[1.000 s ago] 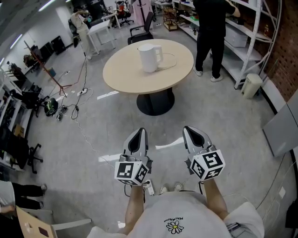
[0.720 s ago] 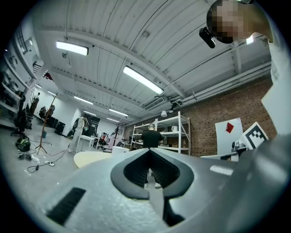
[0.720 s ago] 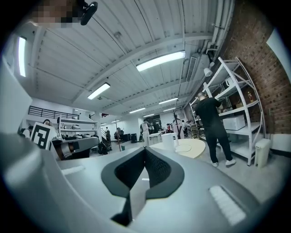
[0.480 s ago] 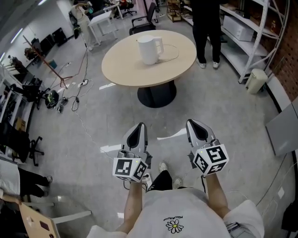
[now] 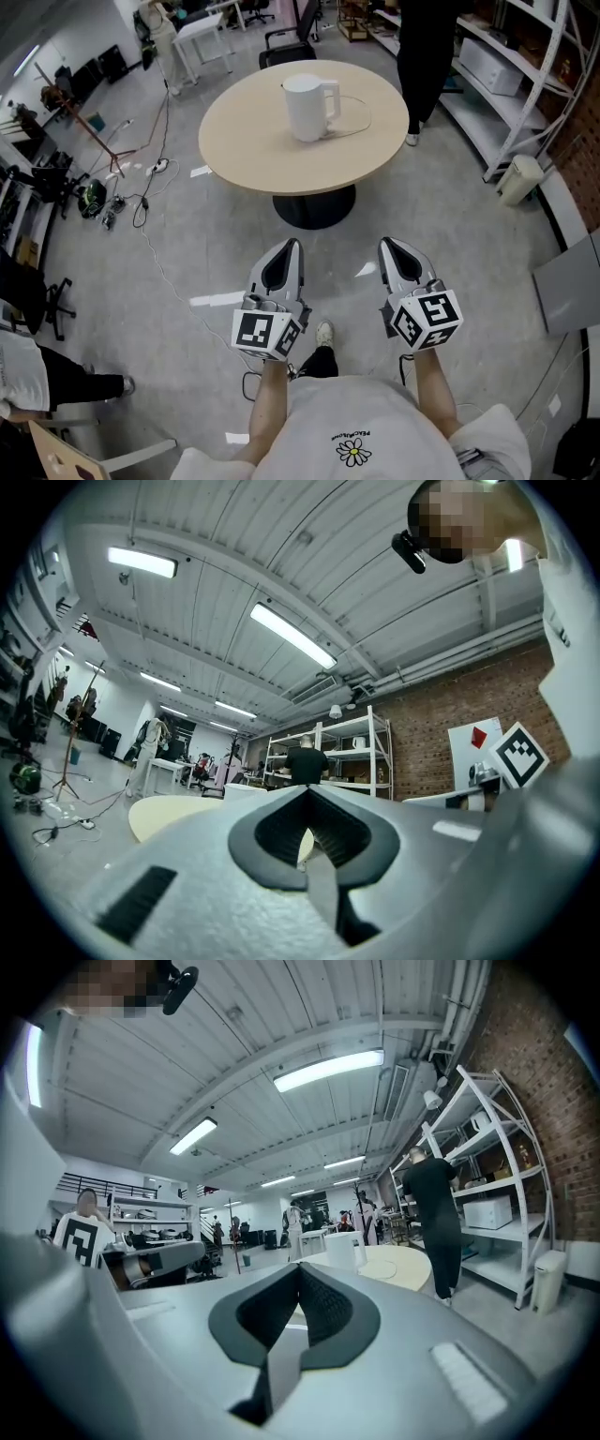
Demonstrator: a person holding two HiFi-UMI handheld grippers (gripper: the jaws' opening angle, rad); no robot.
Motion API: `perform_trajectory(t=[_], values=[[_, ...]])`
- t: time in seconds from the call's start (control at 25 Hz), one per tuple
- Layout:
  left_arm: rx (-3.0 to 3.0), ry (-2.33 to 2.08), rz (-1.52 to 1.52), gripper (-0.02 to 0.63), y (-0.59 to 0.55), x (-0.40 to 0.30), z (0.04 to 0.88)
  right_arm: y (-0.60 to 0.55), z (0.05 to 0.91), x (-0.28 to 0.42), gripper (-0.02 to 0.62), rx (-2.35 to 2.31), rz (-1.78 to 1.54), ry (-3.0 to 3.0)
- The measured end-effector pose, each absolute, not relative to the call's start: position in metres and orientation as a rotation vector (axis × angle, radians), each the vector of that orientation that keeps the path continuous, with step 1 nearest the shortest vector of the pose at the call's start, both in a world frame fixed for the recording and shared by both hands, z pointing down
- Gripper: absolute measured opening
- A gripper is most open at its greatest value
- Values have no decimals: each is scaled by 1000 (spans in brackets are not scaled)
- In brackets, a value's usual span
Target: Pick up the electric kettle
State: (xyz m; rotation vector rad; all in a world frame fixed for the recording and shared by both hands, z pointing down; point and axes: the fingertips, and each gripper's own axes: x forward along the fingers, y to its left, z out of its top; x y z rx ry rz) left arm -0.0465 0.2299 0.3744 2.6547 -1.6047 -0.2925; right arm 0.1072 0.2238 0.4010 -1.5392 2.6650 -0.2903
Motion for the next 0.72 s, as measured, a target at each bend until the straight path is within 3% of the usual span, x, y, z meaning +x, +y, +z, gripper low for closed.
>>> perform_trajectory(t=[0.36, 0.72], values=[[2668, -1573, -343, 0, 91, -110, 354, 85, 373, 46, 3, -1562, -234, 2658], [2610, -1564, -314, 0, -5, -134, 374, -6, 391, 34, 3, -1615, -299, 2652]])
